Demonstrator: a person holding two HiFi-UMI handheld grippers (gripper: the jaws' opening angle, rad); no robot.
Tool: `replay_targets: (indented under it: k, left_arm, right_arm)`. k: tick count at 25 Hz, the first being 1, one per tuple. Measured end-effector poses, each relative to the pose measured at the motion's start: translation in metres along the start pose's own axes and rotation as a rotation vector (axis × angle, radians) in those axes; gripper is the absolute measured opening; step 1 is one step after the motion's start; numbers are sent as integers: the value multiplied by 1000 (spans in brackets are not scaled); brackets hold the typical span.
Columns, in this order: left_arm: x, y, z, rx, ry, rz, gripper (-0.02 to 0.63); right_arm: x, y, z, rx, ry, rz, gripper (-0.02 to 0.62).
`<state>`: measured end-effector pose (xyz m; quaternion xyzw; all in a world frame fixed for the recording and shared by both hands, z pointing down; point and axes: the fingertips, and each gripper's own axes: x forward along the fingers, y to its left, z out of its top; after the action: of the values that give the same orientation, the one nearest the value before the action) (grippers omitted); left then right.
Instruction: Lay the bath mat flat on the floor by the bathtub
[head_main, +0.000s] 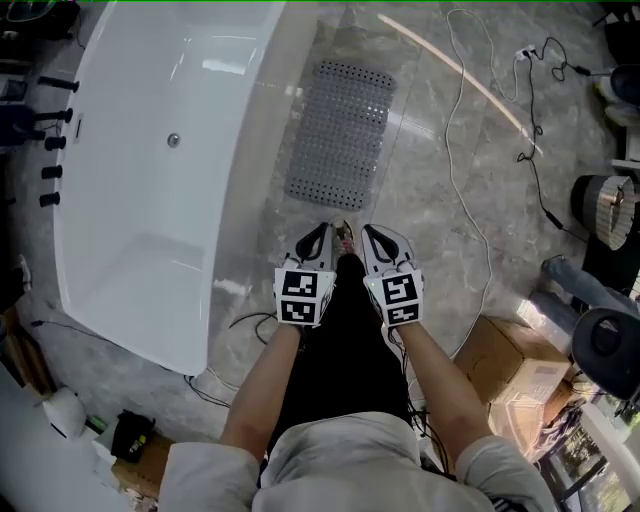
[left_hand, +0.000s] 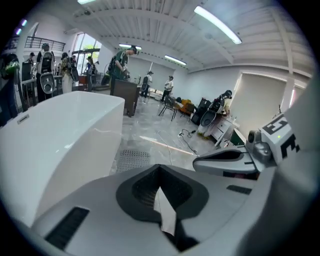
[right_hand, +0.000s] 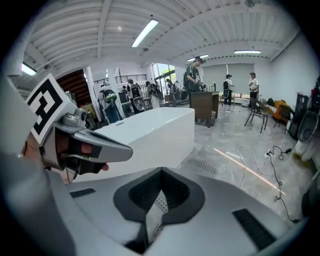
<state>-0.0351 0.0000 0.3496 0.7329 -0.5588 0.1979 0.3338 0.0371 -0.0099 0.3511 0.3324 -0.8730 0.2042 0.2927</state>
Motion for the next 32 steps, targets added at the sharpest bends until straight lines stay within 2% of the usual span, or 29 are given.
replay_targets:
  k: [4, 12, 18, 21, 24, 27, 32]
  left_arm:
    - [-61, -21, 33, 23, -61, 10, 11]
    - [-162, -98, 84, 14, -168, 30, 11]
    - [-189, -158, 128, 28, -264, 67, 11]
    - [-199, -194, 154, 23, -341, 76, 11]
    - [-207, -227, 170, 39, -384, 59, 11]
    - [-222, -242, 180, 66, -418, 63, 11]
    - [-236, -262, 214, 125, -490, 73, 11]
  right_arm:
    - [-61, 28, 41, 50, -85, -22, 6]
    - [-186, 47, 122, -54, -207, -33, 6]
    - [-263, 29, 146, -35, -287, 5, 6]
    - [-297, 10, 159, -103, -331, -16, 6]
    - [-325, -2, 172, -156, -383, -48, 6]
    - [-348, 1, 184, -183, -445, -57, 6]
    - [-376, -11, 204, -168, -512, -67, 6]
